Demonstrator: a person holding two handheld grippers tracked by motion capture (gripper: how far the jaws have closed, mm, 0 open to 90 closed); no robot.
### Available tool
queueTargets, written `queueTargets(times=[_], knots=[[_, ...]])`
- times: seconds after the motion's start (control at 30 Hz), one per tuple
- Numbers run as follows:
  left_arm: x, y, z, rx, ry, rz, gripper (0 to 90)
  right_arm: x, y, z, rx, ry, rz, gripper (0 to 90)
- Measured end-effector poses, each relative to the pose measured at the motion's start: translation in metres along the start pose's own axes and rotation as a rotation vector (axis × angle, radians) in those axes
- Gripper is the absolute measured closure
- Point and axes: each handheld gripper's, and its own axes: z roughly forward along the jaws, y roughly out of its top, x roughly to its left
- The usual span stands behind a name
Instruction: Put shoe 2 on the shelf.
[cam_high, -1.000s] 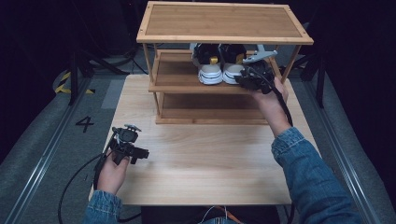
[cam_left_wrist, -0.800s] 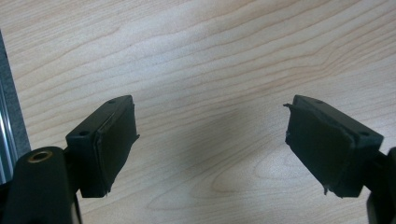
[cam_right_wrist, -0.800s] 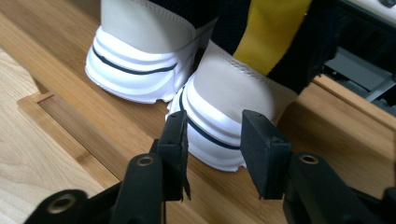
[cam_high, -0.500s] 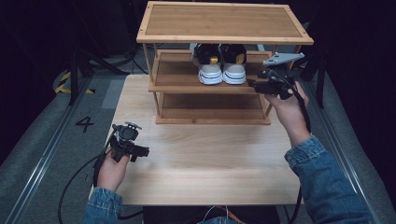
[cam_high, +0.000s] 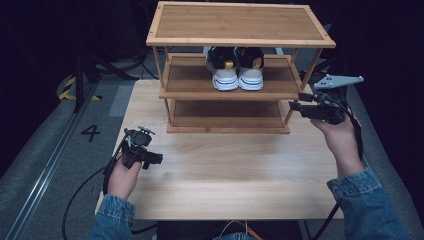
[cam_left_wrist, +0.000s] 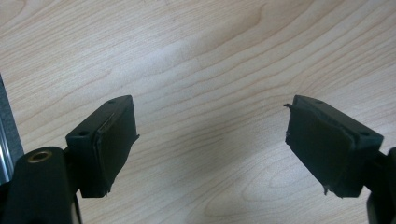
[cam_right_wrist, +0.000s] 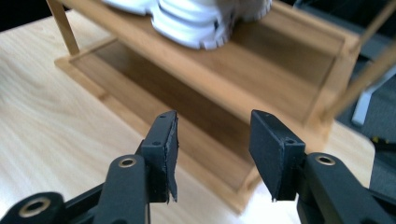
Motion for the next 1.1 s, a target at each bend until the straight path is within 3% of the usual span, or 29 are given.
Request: queueTargets(times=[0.4, 0.43, 0.57, 0.67, 0.77, 0.9, 1.1], knots=[[0.007, -0.002, -0.003, -0.022, -0.002, -0.017, 16.6, -0.032, -0.069, -0.009, 0.086, 0.023, 0.106, 52.0], [0.007, -0.002, -0.003, -0.028, 0.0, -0.021, 16.6, -0.038, -0.085, -0.008, 0.071, 0.022, 0.144, 52.1], [0.01, -0.003, -0.003, -0.034, 0.006, -0.032, 16.5, -0.043, -0.103, -0.003, 0.064, 0.012, 0.181, 52.3], [0.014, -0.004, -0.003, -0.038, 0.01, -0.041, 16.5, -0.049, -0.122, 0.003, 0.098, -0.017, 0.2, 51.3], [0.017, -0.006, -0.001, -0.037, 0.016, -0.058, 16.5, -0.052, -0.132, 0.007, 0.11, -0.009, 0.22, 50.5], [0.019, -0.007, 0.001, -0.042, 0.018, -0.065, 16.5, -0.053, -0.149, 0.017, 0.134, -0.019, 0.226, 48.9], [0.022, -0.009, 0.007, -0.044, 0.023, -0.062, 16.5, -0.048, -0.17, 0.035, 0.138, -0.026, 0.183, 49.5]])
